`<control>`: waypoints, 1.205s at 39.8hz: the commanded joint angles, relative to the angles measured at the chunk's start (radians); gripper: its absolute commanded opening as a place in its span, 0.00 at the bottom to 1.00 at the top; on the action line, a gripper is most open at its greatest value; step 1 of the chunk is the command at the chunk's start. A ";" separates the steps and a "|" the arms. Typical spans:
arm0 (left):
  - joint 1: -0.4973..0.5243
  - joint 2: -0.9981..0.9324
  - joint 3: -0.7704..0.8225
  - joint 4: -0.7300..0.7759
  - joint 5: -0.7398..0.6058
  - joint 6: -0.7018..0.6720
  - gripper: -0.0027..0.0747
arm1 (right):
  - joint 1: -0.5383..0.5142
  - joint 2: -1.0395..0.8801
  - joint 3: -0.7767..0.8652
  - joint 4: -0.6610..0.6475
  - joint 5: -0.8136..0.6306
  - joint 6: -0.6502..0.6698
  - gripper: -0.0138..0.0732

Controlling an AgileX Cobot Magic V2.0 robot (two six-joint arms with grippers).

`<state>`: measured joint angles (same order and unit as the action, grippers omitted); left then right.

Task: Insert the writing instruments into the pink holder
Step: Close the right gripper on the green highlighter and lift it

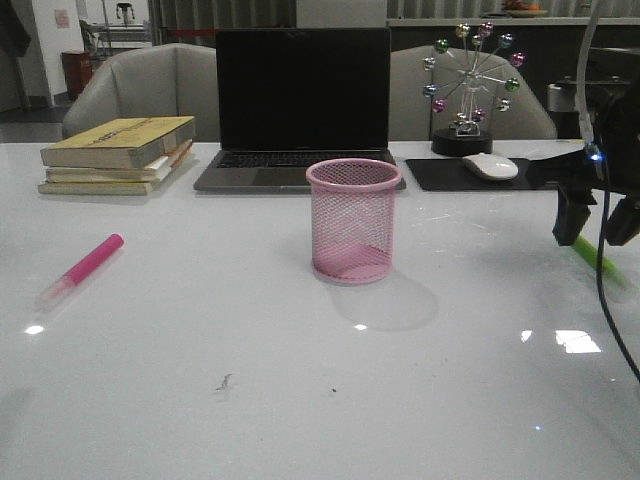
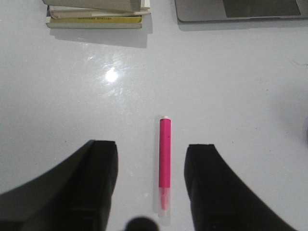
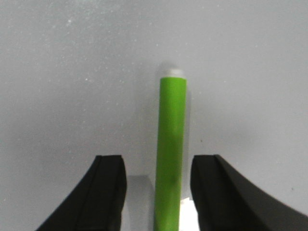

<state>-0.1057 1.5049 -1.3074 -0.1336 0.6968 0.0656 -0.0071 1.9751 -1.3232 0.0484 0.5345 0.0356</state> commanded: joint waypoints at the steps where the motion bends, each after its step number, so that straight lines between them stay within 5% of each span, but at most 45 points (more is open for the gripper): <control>1: -0.008 -0.037 -0.036 -0.014 -0.061 -0.009 0.55 | -0.020 -0.019 -0.063 0.000 -0.039 0.000 0.66; 13: -0.008 -0.037 -0.036 -0.014 -0.060 -0.009 0.55 | -0.048 0.061 -0.156 0.000 0.032 -0.001 0.63; 35: -0.008 -0.037 -0.036 -0.014 -0.064 -0.009 0.55 | -0.048 0.132 -0.170 0.000 0.103 -0.010 0.18; 48: -0.008 -0.037 -0.036 -0.014 -0.061 -0.009 0.55 | -0.037 -0.063 -0.202 0.000 0.033 -0.011 0.19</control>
<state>-0.1057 1.5049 -1.3074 -0.1343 0.6962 0.0638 -0.0487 2.0563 -1.4971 0.0455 0.6241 0.0335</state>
